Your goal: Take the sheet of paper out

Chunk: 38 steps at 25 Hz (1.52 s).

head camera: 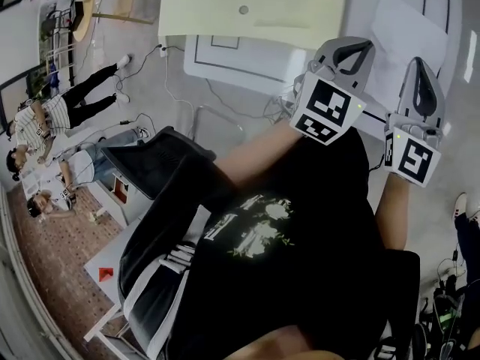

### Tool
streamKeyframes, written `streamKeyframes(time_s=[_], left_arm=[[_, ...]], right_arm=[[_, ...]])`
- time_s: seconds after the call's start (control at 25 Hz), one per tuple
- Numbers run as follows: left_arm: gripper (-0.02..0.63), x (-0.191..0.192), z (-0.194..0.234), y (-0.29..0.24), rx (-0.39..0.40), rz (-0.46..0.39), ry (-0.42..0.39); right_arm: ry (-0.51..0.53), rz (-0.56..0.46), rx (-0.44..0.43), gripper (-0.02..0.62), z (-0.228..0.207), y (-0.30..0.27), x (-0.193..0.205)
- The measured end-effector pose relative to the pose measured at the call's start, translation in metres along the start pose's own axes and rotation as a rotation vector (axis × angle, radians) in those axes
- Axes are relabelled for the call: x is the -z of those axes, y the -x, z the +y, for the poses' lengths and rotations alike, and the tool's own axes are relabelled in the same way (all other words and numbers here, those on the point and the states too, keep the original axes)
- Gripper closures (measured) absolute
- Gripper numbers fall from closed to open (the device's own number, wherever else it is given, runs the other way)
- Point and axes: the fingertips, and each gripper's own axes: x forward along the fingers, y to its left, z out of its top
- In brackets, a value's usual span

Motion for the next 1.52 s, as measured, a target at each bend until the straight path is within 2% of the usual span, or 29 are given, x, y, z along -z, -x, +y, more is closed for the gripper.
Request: streamKeyframes(time_s=[0.12,0.24,0.44,0.76,1.16,1.52], left_arm=[[0.612,-0.023,-0.002,0.005,-0.007,-0.081,-0.016],[0.612,-0.039,-0.003,0.010,-0.011,-0.136,-0.017],[0.612,-0.059,-0.007,0.020,-0.010,-0.203,-0.046],[0.612,-0.101,-0.009,0.042,-0.041,-0.379,-0.107],[0.612,-0.114,-0.009,0.047,-0.048,-0.412,-0.111],[0.612,-0.120,-0.008,0.051,-0.064,-0.424,-0.123]], right_arm=[[-0.039,-0.006,0.048,0.595,-0.014,0.016,-0.011],[-0.008,-0.007,0.073,0.595,-0.019,0.027,-0.024],[0.014,-0.025,0.088,0.595,-0.025,0.036,-0.045],[0.022,-0.064,0.104,0.595,-0.028,0.033,-0.072],[0.052,-0.100,0.099,0.595,-0.026,0.030,-0.089],[0.036,-0.117,0.091,0.595,-0.026,0.029,-0.095]])
